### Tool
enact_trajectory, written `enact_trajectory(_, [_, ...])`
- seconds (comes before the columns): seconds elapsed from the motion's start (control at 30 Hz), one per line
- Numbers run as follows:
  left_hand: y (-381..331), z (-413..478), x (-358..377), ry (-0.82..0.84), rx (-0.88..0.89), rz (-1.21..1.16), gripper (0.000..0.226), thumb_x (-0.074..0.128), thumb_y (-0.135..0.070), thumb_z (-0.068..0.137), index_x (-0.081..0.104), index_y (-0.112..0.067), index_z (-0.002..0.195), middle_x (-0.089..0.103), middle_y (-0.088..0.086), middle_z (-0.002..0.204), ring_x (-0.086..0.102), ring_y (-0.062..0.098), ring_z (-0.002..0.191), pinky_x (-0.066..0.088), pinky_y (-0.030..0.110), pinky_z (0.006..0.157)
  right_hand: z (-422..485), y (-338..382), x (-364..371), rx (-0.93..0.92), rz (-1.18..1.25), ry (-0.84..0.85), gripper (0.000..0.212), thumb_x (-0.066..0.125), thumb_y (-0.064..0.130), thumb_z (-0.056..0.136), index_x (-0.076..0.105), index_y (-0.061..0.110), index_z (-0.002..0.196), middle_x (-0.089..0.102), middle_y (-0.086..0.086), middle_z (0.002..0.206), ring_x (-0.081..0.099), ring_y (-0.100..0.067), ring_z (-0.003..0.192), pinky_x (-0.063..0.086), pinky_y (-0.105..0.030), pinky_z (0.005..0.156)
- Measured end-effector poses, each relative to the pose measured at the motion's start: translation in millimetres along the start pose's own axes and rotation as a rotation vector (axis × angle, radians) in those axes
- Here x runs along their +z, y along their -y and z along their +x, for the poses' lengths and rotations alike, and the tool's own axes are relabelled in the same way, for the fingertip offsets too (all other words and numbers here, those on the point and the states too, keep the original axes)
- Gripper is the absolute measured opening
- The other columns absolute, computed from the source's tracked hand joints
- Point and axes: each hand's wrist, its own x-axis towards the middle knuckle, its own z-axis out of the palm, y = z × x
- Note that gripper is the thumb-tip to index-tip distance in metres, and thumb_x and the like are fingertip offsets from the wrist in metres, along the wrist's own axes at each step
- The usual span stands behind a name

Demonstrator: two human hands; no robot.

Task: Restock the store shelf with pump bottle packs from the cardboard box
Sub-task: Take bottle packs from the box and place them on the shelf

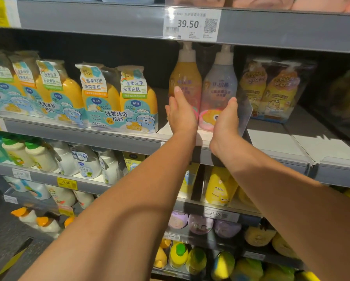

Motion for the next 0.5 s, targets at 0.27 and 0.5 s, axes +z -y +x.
enact_trajectory(0.27, [-0.6, -3.2, -15.7, 0.19, -0.083, -0.137, 0.077, 0.023, -0.067, 0.094, 0.048, -0.014, 0.142, 0.057, 0.02, 0.134, 0.054, 0.035, 0.124, 0.037, 0.048, 0.112, 4.6, -13.1, -17.9, 0.018, -0.046, 0.202, 0.06, 0.023, 0.054, 0.1, 0.03, 0.022, 0.151, 0.038, 0.004, 0.152, 0.036, -0.015, 0.139, 0.024, -0.033, 0.117])
enact_trajectory(0.5, [0.7, -6.6, -9.0, 0.192, -0.104, -0.162, 0.1, 0.034, -0.089, 0.062, 0.043, -0.03, 0.143, 0.055, 0.002, 0.139, 0.052, 0.022, 0.126, 0.037, 0.048, 0.11, 0.4, -9.9, -12.9, 0.043, -0.005, 0.198, 0.056, 0.03, 0.052, 0.1, 0.033, 0.027, 0.15, 0.038, 0.007, 0.152, 0.039, -0.015, 0.138, 0.033, -0.024, 0.094])
